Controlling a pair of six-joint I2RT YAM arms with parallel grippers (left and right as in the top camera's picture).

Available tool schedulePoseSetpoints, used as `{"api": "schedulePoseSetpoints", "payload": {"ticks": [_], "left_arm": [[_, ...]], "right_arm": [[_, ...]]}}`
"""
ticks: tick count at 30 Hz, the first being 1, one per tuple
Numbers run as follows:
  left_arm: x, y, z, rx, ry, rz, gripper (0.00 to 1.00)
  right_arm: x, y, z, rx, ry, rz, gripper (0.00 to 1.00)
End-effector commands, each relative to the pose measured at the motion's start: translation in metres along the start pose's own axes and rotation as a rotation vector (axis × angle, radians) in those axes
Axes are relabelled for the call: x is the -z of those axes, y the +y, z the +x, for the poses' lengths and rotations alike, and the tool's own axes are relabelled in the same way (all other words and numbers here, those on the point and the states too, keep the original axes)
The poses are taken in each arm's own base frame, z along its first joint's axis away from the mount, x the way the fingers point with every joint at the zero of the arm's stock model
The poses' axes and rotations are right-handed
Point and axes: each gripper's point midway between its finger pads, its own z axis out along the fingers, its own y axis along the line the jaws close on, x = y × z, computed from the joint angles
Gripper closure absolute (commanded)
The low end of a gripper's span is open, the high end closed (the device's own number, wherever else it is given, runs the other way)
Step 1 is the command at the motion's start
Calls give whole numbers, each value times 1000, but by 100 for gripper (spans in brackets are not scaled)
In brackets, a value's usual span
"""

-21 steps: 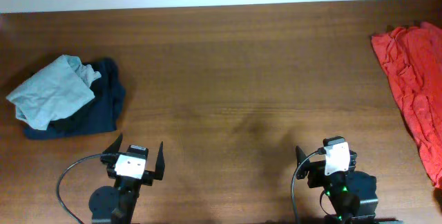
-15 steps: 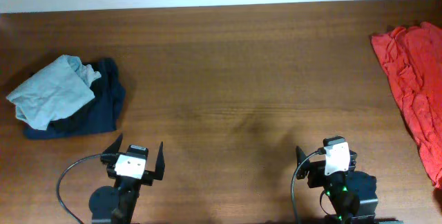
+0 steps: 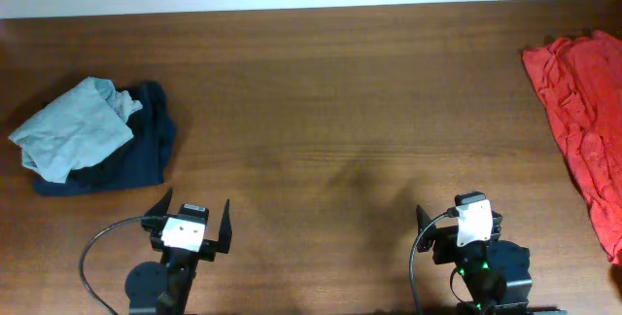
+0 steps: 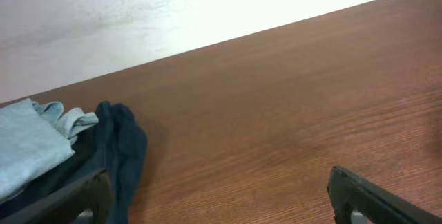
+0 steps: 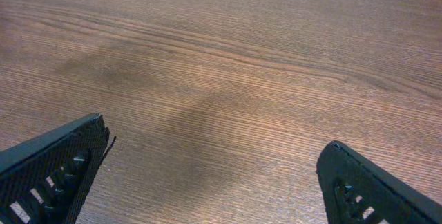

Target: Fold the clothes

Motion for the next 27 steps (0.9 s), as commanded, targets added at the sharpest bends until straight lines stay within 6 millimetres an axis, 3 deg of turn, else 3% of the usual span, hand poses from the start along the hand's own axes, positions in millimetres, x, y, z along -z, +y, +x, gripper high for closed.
{"api": "schedulePoseSetpoints", "payload": {"ticks": [1,22,25,27], "left_arm": [[-1,0,2,12,-1,-4,1],[-1,1,-2,10,-19,-7,1],[0,-12,-6,15,-39,65,0],[2,-24,-14,10,-74,142,0]], "right_arm": [[-1,1,1,-5,-2,-6,1],[-1,1,1,-5,-2,-6,1],[1,17,-16,-16,-68,-98,1],[6,44,-22,-96,-79,-265,1]]}}
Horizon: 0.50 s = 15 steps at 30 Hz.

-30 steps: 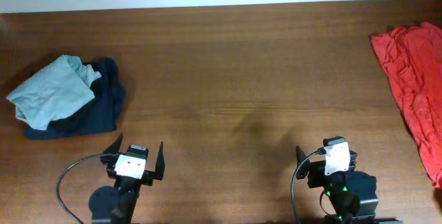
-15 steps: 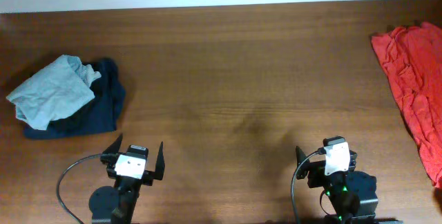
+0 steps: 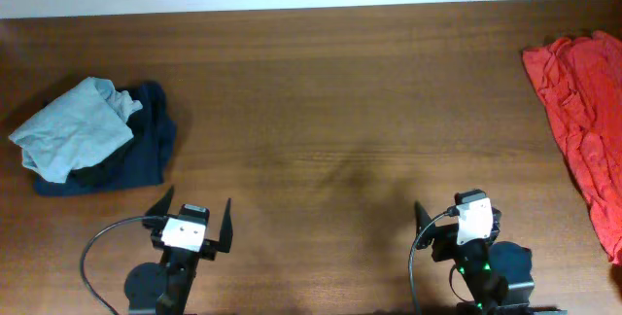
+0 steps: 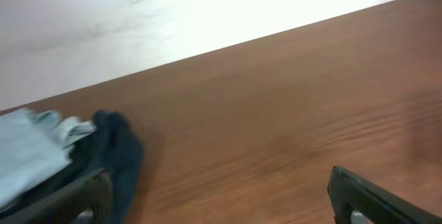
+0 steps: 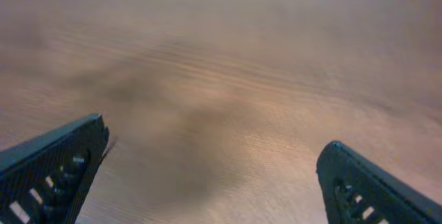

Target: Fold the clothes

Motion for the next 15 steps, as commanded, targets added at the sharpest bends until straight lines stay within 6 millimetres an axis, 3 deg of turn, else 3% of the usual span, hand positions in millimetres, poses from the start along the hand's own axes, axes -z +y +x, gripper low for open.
{"api": "schedulePoseSetpoints", "payload": {"ticks": [1,5,8,12,15], "left_arm": [[2,-28,-11,9,-63,162,1],[6,-40,-22,20,-109,240,1],[7,-38,-33,52,-142,236,1],[14,-33,-61,140,-154,241,1],[17,-29,-81,158,-112,244,1]], "right_arm": [[6,46,-8,-125,-14,-271,1],[11,60,-17,-214,-24,-361,1],[19,66,-45,-176,-129,-399,2],[38,57,-90,-127,-250,-315,1],[47,43,-109,-100,-241,-206,2]]}}
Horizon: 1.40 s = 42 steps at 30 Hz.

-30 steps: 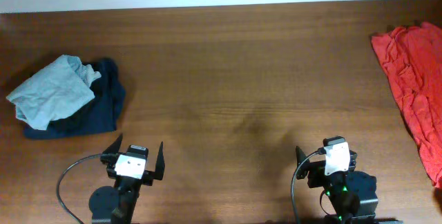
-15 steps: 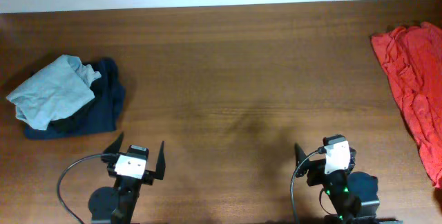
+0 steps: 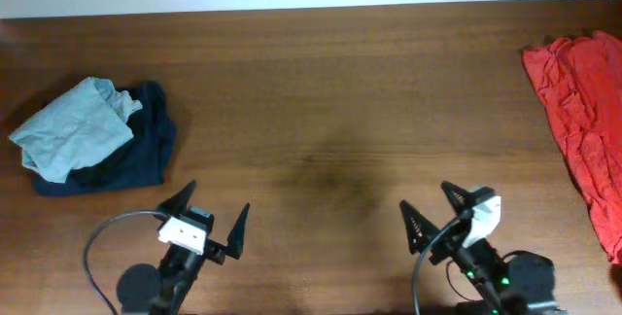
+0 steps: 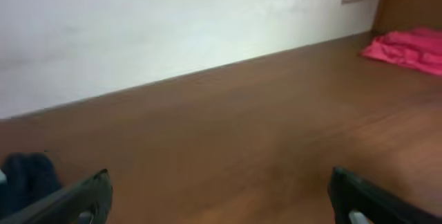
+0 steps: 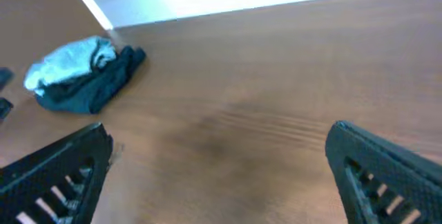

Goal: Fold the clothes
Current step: 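Reach the right gripper to the orange shirt at right edge and grasp it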

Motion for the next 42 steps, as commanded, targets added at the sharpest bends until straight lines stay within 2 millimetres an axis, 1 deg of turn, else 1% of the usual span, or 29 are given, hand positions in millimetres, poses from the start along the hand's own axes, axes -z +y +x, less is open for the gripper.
{"api": "schedulePoseSetpoints", "payload": {"ticks": [1,4,5,8,9,10,12,13,14,15,17,19,20,21,22,23,26,28,31,32,33,35,37,38,41,42], "left_arm": [[5,-2,-48,58,3,23,1],[-2,4,-69,54,97,25,1],[-5,6,-75,65,126,27,0],[-21,14,-94,109,228,37,1],[-27,17,-100,127,266,41,1],[-35,20,-110,156,328,55,1],[-41,22,-115,192,405,67,1],[-43,23,-113,211,445,70,0],[-51,25,-108,238,503,75,1],[-55,23,-103,267,528,95,1],[-64,18,-94,300,558,144,1],[-68,12,-89,327,574,192,1],[-70,6,-88,348,581,234,1],[-70,4,-88,352,580,242,1],[-71,5,-91,346,572,238,1],[-71,6,-92,342,568,235,0],[-72,8,-100,331,550,231,1],[-73,12,-103,318,544,207,1],[-73,17,-106,305,539,182,1],[-73,17,-107,304,537,182,1],[-73,17,-107,304,537,182,1],[-74,17,-105,308,544,182,2],[-74,17,-102,313,557,178,3],[-74,19,-99,315,568,166,3],[-72,28,-86,332,623,104,3],[-71,29,-82,335,639,93,3]], "right_arm": [[15,-8,-48,47,-44,148,2],[18,-22,-63,6,50,283,1],[18,-25,-66,-4,82,307,2],[16,-37,-74,-43,230,415,2],[15,-41,-77,-55,286,451,2],[9,-44,-83,-46,375,472,1],[-2,-45,-88,-62,456,477,2],[-9,-45,-85,-80,502,465,2],[-15,-50,-66,-120,628,474,1],[-20,-55,-58,-133,675,484,2],[-31,-64,-45,-154,737,497,2],[-39,-78,-43,-207,749,558,2],[-42,-97,-48,-251,740,633,2],[-43,-109,-54,-275,726,673,2],[-44,-132,-66,-318,702,726,2],[-44,-141,-72,-337,688,744,2],[-40,-187,-96,-421,630,823,2],[-38,-218,-109,-478,596,859,1],[-36,-264,-121,-541,565,910,1],[-36,-281,-121,-557,560,929,1],[-36,-291,-122,-566,557,940,0],[-36,-320,-118,-596,557,970,0],[-35,-349,-111,-615,551,1000,4],[-35,-359,-108,-622,546,1007,4],[-31,-398,-87,-679,520,1050,4],[-30,-407,-80,-692,521,1060,5]]}}
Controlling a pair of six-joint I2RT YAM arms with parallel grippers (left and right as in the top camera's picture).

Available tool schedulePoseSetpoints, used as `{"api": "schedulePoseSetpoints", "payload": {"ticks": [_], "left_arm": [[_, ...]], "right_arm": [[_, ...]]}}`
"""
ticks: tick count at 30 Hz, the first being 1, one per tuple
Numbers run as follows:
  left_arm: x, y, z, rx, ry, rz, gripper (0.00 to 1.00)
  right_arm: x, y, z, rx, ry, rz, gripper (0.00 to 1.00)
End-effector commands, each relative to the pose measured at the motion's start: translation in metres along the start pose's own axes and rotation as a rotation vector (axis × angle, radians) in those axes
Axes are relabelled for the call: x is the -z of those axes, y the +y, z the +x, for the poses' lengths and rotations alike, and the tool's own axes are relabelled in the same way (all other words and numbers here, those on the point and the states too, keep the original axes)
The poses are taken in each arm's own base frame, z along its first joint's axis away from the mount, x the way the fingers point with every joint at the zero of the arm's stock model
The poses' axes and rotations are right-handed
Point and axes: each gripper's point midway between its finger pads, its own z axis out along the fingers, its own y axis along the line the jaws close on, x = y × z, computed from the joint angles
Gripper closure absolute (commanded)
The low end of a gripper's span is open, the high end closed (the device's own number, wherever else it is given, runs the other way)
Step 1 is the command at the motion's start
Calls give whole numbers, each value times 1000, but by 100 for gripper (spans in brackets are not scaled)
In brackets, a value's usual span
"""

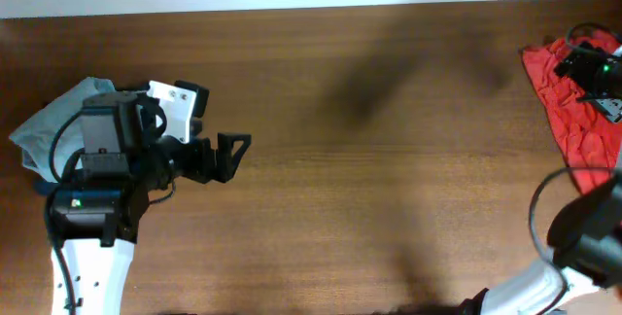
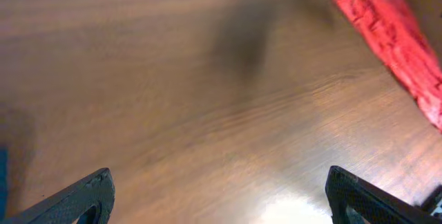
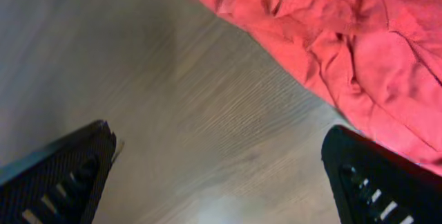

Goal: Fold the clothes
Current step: 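Reach the right gripper to the orange shirt at right edge and grasp it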

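A crumpled red garment (image 1: 583,150) lies at the table's right edge, also seen in the left wrist view (image 2: 394,37) and close up in the right wrist view (image 3: 345,30). My right gripper (image 3: 221,182) hangs open above the bare wood just beside its edge, touching nothing. A light blue garment (image 1: 44,125) lies on a navy one at the far left, mostly hidden under my left arm. My left gripper (image 1: 231,152) is open and empty, pointing right over bare table (image 2: 217,203).
The brown wooden table (image 1: 389,159) runs across the whole view, with a white wall along its far edge. My left arm's body and cable (image 1: 97,198) cover the left pile. My right arm's cable (image 1: 544,218) loops near the right edge.
Both arms have left the front edge. The left arm now stands over the blue pile, its gripper pointing right. The right arm is at the far right, over the red garment's edge. Both stay open.
Both arms sat low at the table's front edge with open grippers, at first and again a second later. Then both wrists looked out across the table. Now the left arm is over the left pile and the right over the red garment. No garment has moved.
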Motion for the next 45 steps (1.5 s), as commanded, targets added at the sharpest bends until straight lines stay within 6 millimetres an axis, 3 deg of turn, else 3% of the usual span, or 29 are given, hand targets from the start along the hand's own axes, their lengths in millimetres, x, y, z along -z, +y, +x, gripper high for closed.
{"api": "schedulePoseSetpoints", "payload": {"ticks": [1,7,12,17,21,25,26,27,29,30,31,32,33,36,41,45], "left_arm": [[-1,13,3,26,33,-75,3],[-2,18,10,41,65,-101,3],[-1,21,11,41,67,-118,3],[-1,21,11,41,67,-118,3],[-1,21,11,41,67,-117,3],[-1,21,12,43,70,-117,3],[-1,21,12,44,72,-117,3],[-1,21,13,45,74,-116,3],[-1,21,13,45,75,-116,3],[-1,21,13,45,75,-116,3],[-1,21,13,45,75,-116,3],[-1,21,13,45,75,-116,3],[-1,21,13,45,75,-116,3],[-1,21,12,44,73,-117,3],[-2,21,7,34,54,-118,3],[-2,22,3,25,35,-119,3]], "right_arm": [[-33,-27,-11,-82,13,23,7],[-88,-70,-23,-157,-1,49,8],[-101,-97,-35,-194,-41,60,8],[-109,-111,-45,-205,-77,66,8],[-121,-114,-39,-209,-57,71,22],[-139,-118,-27,-213,-20,79,23],[-140,-119,-26,-214,-16,80,27],[-141,-119,-25,-214,-14,81,40],[-140,-119,-26,-214,-16,80,55],[-138,-118,-27,-214,-18,80,71],[-136,-118,-27,-214,-19,79,81],[-130,-117,-29,-214,-20,79,95],[-126,-115,-31,-213,-25,77,96],[-77,-89,-56,-194,-95,-10,96],[10,-23,-83,-121,-195,-289,96],[79,33,-80,-24,-252,-457,96]]}}
